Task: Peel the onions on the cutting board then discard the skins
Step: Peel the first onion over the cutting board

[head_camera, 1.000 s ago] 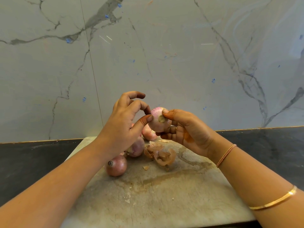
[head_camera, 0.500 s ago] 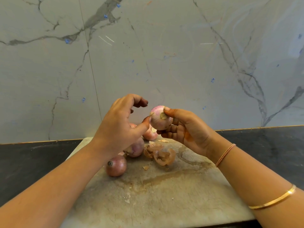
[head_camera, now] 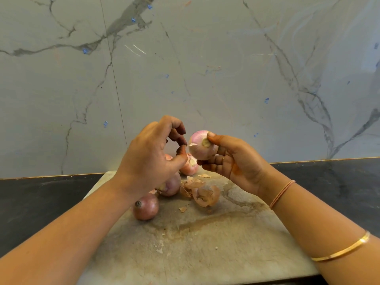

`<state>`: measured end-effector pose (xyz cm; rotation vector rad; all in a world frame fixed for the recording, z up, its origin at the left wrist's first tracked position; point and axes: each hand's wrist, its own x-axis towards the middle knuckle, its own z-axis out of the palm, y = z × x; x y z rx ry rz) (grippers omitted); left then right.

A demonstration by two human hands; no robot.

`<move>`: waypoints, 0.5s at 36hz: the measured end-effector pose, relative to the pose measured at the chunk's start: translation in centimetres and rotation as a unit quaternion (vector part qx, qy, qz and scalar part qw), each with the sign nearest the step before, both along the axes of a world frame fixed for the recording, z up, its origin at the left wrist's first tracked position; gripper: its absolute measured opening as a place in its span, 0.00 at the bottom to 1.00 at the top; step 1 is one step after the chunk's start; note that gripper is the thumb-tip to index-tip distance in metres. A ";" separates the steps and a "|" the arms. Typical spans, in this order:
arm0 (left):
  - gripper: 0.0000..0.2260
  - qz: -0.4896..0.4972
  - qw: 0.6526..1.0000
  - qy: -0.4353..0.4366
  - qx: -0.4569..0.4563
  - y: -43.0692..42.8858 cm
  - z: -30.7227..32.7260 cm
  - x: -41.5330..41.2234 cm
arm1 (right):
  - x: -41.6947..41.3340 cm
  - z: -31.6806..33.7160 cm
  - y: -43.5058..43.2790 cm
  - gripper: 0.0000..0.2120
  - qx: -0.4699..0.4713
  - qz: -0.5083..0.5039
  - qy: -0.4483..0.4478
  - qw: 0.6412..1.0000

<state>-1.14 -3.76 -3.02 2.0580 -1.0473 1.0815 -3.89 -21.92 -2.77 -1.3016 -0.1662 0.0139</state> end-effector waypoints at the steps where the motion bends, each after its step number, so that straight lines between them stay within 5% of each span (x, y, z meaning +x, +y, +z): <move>1: 0.12 -0.007 1.000 0.007 0.006 0.0 0.0 0.0 | 0.0 0.1 0.0 0.15 0.012 -0.003 0.003 1.000; 9: 0.12 -0.029 0.992 0.089 0.084 0.0 -0.1 -0.2 | 0.0 0.5 -0.3 0.16 0.113 -0.029 0.022 0.993; 18: 0.19 0.000 0.998 0.056 0.040 0.2 -0.3 0.5 | -0.1 0.2 -0.3 0.16 0.072 0.021 0.018 0.997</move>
